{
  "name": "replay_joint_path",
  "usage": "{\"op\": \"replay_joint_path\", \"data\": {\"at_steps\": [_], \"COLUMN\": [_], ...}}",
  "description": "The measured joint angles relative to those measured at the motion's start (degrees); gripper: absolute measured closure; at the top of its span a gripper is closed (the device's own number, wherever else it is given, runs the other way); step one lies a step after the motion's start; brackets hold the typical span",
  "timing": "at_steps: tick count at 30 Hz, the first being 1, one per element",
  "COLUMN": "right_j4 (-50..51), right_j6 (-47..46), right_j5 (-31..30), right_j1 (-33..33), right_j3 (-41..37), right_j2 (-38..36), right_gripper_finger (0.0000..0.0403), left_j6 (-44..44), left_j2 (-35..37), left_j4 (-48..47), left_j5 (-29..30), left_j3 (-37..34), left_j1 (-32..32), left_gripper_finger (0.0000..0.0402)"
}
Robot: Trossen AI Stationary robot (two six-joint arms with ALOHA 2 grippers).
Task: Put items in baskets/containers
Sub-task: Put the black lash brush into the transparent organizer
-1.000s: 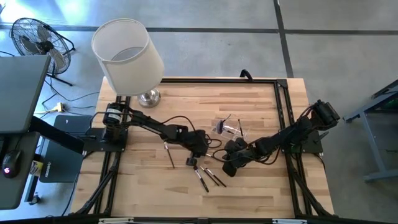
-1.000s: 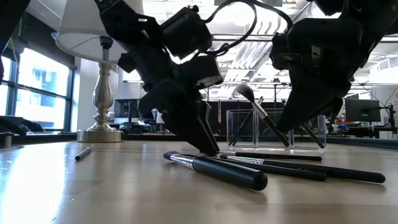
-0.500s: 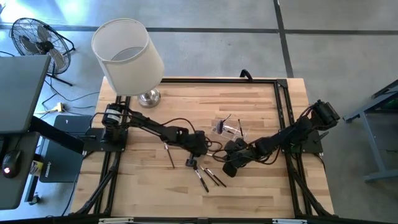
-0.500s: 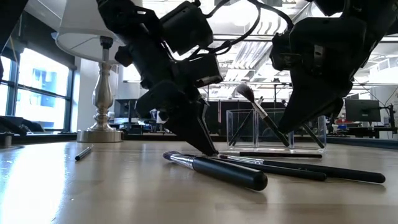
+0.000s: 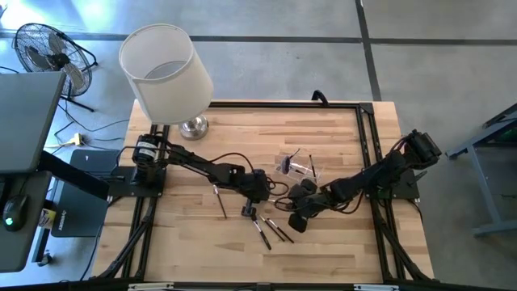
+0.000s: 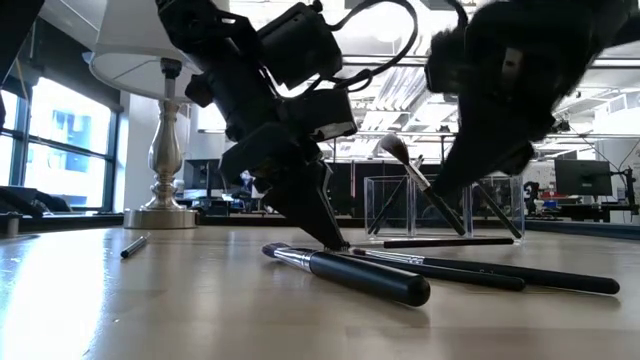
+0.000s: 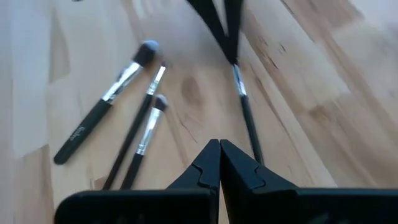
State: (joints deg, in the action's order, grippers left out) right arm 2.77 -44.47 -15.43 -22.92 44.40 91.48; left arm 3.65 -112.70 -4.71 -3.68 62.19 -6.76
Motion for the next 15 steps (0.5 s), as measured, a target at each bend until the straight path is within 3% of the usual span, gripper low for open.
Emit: {"op": "replay_joint_path", "data": {"at_steps": [8,15], "right_j4": [17.58,26.79], "right_j6": [12.19,14.51], "right_j5": [-0.91,4.11], "right_j1": [0.73,3.56], "right_j3": [10.62,14.84], "right_j2": [1.23,5.79], "right_gripper_finger": [0.0402,0.0402], "left_j6": [-0.67,-0.88], "left_j2": [0.0,0.0], "left_j4": [0.24,1.69], "left_j5": [-0.08,-0.27], "left_j3": [-0.08,0.13], "left_j1": [0.07,0.46], "left_gripper_finger": [0.0401,0.0402]}}
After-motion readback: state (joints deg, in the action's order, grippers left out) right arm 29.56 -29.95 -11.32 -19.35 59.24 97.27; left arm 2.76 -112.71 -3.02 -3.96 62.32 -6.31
